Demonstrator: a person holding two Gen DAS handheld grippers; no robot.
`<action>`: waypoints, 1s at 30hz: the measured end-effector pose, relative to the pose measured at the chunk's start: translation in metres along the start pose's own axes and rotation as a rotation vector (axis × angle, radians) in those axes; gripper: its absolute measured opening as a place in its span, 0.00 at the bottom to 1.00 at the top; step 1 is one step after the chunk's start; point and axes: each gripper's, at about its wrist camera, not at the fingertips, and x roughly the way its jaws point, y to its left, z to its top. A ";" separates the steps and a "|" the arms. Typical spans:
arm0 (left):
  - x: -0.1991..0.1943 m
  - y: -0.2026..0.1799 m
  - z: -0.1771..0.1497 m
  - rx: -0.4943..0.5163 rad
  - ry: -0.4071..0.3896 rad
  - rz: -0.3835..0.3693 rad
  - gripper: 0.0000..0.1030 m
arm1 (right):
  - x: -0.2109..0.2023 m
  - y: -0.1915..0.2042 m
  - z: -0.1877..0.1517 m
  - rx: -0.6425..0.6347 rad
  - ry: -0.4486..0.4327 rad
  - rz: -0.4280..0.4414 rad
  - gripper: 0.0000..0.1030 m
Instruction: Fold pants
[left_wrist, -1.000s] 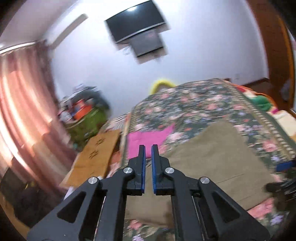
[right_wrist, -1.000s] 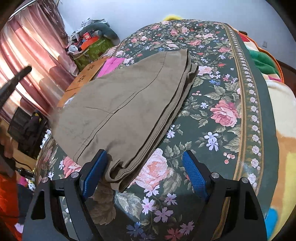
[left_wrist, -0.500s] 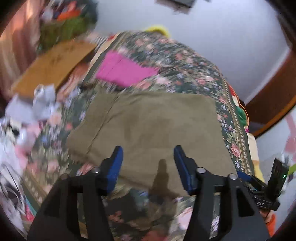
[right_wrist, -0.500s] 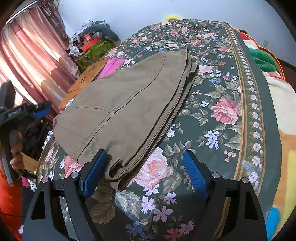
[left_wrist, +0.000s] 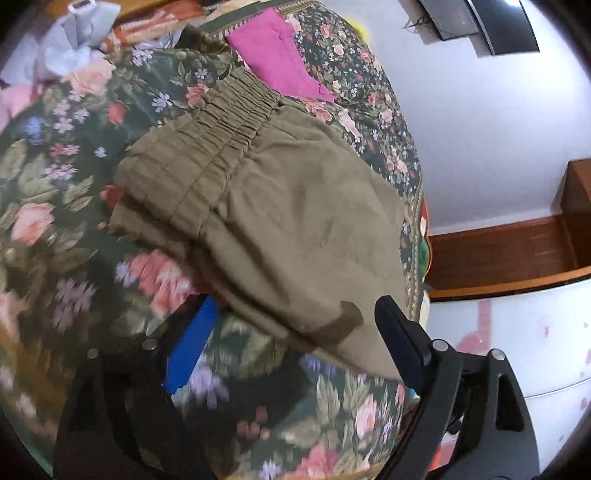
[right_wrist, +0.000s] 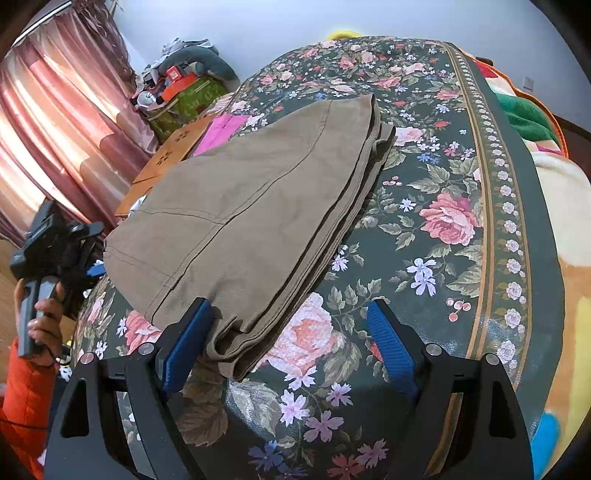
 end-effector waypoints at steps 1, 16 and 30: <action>0.005 0.001 0.004 0.007 0.001 0.005 0.84 | 0.000 -0.001 0.000 0.001 0.001 0.001 0.81; 0.011 -0.055 0.007 0.369 -0.267 0.532 0.22 | 0.001 -0.003 -0.001 0.004 0.003 0.002 0.81; 0.018 -0.231 -0.056 0.964 -0.446 0.497 0.14 | 0.000 -0.004 -0.002 0.009 -0.006 0.010 0.81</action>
